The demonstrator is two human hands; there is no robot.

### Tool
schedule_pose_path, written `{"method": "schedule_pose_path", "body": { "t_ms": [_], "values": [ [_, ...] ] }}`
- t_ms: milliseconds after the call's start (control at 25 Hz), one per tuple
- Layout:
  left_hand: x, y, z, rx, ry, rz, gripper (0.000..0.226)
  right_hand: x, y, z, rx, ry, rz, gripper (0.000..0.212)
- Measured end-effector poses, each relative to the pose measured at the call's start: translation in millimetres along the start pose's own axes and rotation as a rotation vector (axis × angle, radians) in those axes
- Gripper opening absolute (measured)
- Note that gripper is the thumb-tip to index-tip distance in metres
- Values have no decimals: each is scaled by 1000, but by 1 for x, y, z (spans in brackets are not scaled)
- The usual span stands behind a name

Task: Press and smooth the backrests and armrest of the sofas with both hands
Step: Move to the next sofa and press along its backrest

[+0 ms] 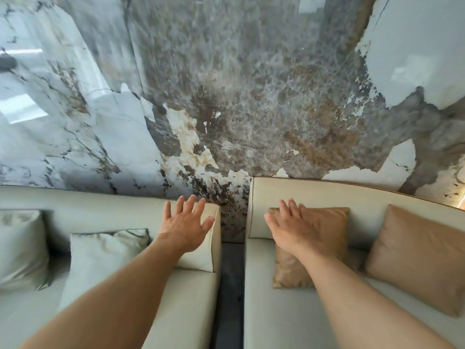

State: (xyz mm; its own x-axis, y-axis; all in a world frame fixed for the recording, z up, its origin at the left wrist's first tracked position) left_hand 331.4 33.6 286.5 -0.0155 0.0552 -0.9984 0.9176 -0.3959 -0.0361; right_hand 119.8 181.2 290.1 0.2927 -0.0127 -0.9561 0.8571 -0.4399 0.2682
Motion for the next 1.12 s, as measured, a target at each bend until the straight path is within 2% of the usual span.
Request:
{"method": "schedule_pose_path", "body": {
  "t_ms": [320,760,920,1120],
  "values": [
    [-7,130,-16,-106,-2,18,67,43,105,18,-83,16,0,70],
    [21,342,58,-19,1,-59,65,117,305,61,19,-5,-123,69],
    [45,373,96,15,14,-79,65,146,334,86,47,29,-162,68],
    [90,368,144,21,51,-62,65,179,319,145,28,62,-217,69]
  ]
}}
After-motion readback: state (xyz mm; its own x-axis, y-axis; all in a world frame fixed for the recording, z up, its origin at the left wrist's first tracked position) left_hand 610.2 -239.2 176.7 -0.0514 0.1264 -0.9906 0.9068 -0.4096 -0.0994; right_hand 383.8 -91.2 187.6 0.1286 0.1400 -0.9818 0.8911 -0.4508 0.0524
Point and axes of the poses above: each hand's wrist, its own z-axis towards the middle knuckle, its own x-axis out of the palm, y = z × x, the point moved 9 cm from there along z, towards the middle knuckle, and after that the axes turned 12 degrees about -x, right-handed, at the moved point
